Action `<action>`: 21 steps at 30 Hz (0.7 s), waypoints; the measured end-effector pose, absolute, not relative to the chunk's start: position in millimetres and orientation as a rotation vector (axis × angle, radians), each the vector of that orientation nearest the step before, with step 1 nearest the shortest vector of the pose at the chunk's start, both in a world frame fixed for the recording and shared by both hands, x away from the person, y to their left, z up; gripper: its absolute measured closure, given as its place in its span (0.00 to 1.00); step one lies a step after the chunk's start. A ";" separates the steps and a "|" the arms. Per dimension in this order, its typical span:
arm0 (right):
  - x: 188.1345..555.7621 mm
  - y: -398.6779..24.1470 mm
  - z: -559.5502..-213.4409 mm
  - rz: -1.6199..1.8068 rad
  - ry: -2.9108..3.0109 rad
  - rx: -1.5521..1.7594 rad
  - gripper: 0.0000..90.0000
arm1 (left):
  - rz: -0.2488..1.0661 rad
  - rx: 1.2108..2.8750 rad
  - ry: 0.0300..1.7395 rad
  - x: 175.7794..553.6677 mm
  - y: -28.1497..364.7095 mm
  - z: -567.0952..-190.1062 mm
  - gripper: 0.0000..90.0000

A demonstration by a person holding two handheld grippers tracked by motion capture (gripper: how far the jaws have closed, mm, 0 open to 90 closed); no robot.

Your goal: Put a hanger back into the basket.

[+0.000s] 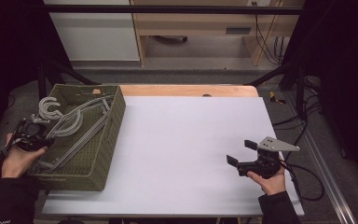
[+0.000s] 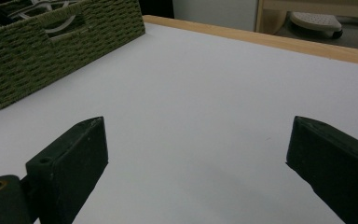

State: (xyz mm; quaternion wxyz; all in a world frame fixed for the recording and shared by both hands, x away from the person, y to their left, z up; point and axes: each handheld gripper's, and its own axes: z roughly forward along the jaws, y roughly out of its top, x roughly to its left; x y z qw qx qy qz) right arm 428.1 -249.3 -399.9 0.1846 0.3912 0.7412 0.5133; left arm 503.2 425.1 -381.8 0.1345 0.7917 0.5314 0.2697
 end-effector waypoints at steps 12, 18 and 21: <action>427.6 -250.1 -399.1 1.452 2.074 1.101 0.06 | 0.857 1.994 1.431 475.5 418.2 -356.9 0.47; 426.8 -250.0 -398.7 1.463 2.051 1.103 0.06 | 0.769 1.855 1.245 454.0 395.1 -346.5 0.37; 426.5 -251.0 -398.3 1.464 2.050 1.094 0.05 | 0.724 1.808 1.158 445.5 378.5 -344.8 0.32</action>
